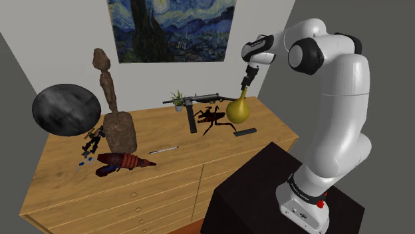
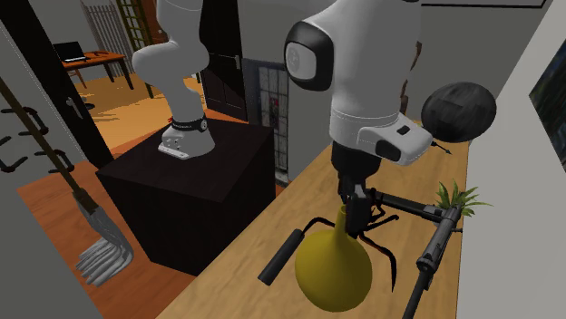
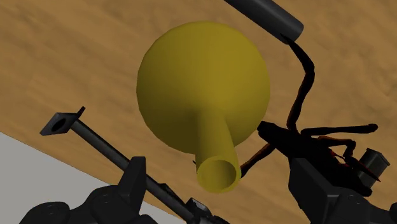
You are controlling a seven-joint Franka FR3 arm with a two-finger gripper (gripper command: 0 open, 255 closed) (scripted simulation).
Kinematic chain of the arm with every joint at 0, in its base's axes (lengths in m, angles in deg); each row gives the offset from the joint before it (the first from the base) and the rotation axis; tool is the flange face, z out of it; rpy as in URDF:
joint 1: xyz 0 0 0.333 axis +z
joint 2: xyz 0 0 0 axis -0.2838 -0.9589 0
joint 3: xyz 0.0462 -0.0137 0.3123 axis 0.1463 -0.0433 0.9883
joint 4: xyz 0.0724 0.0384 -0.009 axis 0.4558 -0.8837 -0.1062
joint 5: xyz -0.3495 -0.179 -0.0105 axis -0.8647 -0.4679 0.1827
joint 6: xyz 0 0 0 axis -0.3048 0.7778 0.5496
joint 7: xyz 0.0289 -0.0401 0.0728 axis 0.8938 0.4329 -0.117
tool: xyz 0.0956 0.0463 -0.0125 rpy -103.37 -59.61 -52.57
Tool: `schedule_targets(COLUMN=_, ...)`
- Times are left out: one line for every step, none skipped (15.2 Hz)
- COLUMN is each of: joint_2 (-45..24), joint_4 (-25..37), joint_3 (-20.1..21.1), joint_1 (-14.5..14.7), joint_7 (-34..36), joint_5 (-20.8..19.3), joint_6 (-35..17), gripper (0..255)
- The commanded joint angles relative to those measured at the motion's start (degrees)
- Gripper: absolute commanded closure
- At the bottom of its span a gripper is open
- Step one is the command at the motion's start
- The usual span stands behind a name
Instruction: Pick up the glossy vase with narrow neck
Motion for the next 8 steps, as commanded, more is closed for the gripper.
schedule_targets(joint_2=-1.0, joint_4=-0.55, joint_3=0.26, joint_1=-0.17, joint_7=-0.35, joint_5=0.47, joint_6=-1.53, gripper=0)
schedule_targets(joint_2=-0.99, joint_4=-0.57, joint_3=0.26, joint_1=-0.17, joint_7=-0.35, joint_5=0.47, joint_6=-1.53, gripper=0)
schedule_targets(joint_2=-1.0, joint_4=-0.56, joint_3=0.26, joint_1=-0.17, joint_7=-0.35, joint_5=0.47, joint_6=-1.53, gripper=0)
schedule_targets(joint_2=-0.98, joint_4=-0.57, joint_3=0.26, joint_1=-0.18, joint_7=-0.36, joint_5=0.47, joint_6=-1.52, gripper=255)
schedule_targets(joint_2=-0.98, joint_4=-0.56, joint_3=0.26, joint_1=-0.19, joint_7=-0.37, joint_5=0.47, joint_6=-1.52, gripper=255)
schedule_targets(joint_2=-0.99, joint_4=-0.55, joint_3=0.26, joint_1=-0.19, joint_7=-0.37, joint_5=0.47, joint_6=-1.51, gripper=255)
schedule_targets(joint_2=-0.99, joint_4=-0.56, joint_3=0.26, joint_1=-0.19, joint_7=-0.37, joint_5=0.47, joint_6=-1.51, gripper=255)
schedule_targets(joint_2=-0.99, joint_4=-0.56, joint_3=0.26, joint_1=-0.18, joint_7=-0.36, joint_5=0.47, joint_6=-1.51, gripper=255)
